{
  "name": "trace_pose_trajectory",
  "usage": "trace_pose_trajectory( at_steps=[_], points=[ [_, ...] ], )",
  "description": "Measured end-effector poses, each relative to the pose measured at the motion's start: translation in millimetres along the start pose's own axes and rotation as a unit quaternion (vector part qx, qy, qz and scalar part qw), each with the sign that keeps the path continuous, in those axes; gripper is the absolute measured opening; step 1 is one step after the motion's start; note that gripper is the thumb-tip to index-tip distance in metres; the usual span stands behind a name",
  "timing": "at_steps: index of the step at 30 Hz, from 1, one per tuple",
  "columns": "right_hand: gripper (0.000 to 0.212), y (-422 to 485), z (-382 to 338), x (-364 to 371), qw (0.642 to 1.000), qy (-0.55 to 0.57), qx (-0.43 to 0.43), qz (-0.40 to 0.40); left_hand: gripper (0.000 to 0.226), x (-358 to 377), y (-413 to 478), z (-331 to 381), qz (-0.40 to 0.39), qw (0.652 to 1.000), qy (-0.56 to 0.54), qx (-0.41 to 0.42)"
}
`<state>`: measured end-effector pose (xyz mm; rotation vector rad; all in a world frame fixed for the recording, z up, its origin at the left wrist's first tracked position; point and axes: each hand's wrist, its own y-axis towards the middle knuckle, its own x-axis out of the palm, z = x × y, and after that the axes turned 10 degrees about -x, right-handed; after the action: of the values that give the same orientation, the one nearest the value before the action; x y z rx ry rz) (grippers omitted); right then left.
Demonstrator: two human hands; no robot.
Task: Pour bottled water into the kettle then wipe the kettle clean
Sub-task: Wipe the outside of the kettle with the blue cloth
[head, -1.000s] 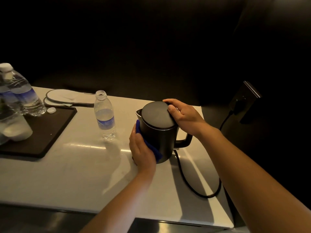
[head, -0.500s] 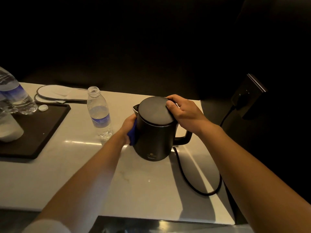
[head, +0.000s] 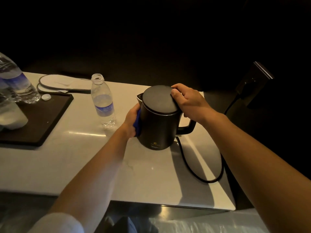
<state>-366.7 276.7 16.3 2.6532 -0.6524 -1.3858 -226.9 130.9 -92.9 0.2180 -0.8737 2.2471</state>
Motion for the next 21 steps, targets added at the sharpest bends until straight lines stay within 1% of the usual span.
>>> trace_pose_trajectory(
  at_steps=[2,3,6,8,10,11,13,15,17,19,20,21],
  points=[
    [0.034,0,0,0,1.000,-0.003,0.000,0.002,0.046,1,-9,-16,-0.009,0.998,-0.021,0.054],
    [0.034,0,-1,0,1.000,-0.005,-0.001,0.003,0.043,4,-14,-23,-0.001,0.996,-0.024,0.089],
    [0.035,0,-1,-1,1.000,-0.007,-0.007,0.004,0.038,18,-33,-40,0.077,0.984,-0.048,0.153],
    [0.035,0,0,0,1.000,-0.004,-0.008,0.007,0.043,27,-41,-52,0.123,0.973,-0.052,0.188],
    [0.035,0,0,0,1.000,-0.004,-0.008,0.008,0.048,38,-52,-65,0.199,0.956,-0.007,0.213],
    [0.035,0,0,0,1.000,-0.006,-0.010,0.009,0.050,41,-57,-73,0.243,0.942,0.028,0.228],
    [0.035,-1,0,0,1.000,-0.008,-0.014,0.011,0.050,46,-68,-87,0.291,0.915,0.094,0.263],
    [0.036,-1,1,0,1.000,-0.008,-0.019,0.012,0.046,44,-77,-96,0.307,0.904,0.127,0.268],
    [0.036,-1,0,-1,1.000,-0.008,-0.022,0.011,0.040,36,-90,-99,0.315,0.914,0.110,0.230],
    [0.037,0,0,-2,1.000,-0.006,-0.025,0.009,0.032,27,-112,-96,0.286,0.938,0.095,0.171],
    [0.037,-1,1,-2,1.000,-0.005,-0.027,0.010,0.028,22,-123,-95,0.264,0.944,0.122,0.156],
    [0.037,-1,1,-2,1.000,-0.004,-0.028,0.010,0.026,16,-132,-97,0.245,0.941,0.175,0.155]
  ],
)
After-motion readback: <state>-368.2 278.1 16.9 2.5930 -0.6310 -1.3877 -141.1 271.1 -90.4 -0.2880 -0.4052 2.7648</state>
